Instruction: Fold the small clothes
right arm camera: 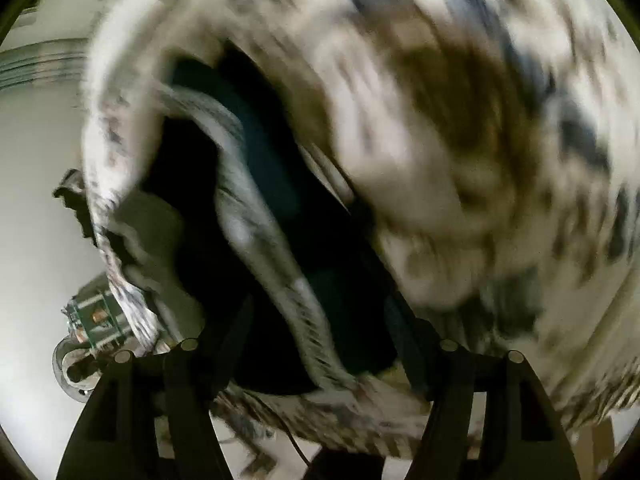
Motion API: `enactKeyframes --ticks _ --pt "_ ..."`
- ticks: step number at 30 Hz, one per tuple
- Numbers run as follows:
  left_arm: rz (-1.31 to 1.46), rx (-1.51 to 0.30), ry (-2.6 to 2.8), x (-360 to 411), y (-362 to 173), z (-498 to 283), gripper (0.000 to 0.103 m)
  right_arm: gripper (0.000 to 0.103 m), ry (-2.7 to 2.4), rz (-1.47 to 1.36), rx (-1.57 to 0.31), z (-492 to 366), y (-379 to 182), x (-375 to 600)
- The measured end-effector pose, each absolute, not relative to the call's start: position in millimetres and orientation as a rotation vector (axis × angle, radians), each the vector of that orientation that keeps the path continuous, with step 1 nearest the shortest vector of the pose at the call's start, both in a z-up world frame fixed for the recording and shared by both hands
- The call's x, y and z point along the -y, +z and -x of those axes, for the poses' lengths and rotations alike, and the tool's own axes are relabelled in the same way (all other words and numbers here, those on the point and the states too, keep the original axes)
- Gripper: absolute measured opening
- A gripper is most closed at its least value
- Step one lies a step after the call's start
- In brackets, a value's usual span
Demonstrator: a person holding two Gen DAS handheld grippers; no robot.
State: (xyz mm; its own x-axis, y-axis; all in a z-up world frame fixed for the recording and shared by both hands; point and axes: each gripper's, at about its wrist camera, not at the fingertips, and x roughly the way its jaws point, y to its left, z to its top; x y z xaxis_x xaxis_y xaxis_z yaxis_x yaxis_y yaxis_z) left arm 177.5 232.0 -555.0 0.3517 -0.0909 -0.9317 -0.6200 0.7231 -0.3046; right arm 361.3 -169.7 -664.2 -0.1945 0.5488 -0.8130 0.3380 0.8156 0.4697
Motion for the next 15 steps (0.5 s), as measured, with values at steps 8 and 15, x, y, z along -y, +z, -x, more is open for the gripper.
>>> enactKeyframes --ticks 8,15 --pt "0.615 -1.082 0.208 -217.8 -509.1 -275.4 0.103 0.008 0.146 -0.638 -1.747 -337.6 -638.9 195.5" --pt "0.462 -1.135 0.022 -183.2 -527.1 -374.1 0.051 0.072 0.311 -0.563 -1.512 -437.1 -604.6 157.8"
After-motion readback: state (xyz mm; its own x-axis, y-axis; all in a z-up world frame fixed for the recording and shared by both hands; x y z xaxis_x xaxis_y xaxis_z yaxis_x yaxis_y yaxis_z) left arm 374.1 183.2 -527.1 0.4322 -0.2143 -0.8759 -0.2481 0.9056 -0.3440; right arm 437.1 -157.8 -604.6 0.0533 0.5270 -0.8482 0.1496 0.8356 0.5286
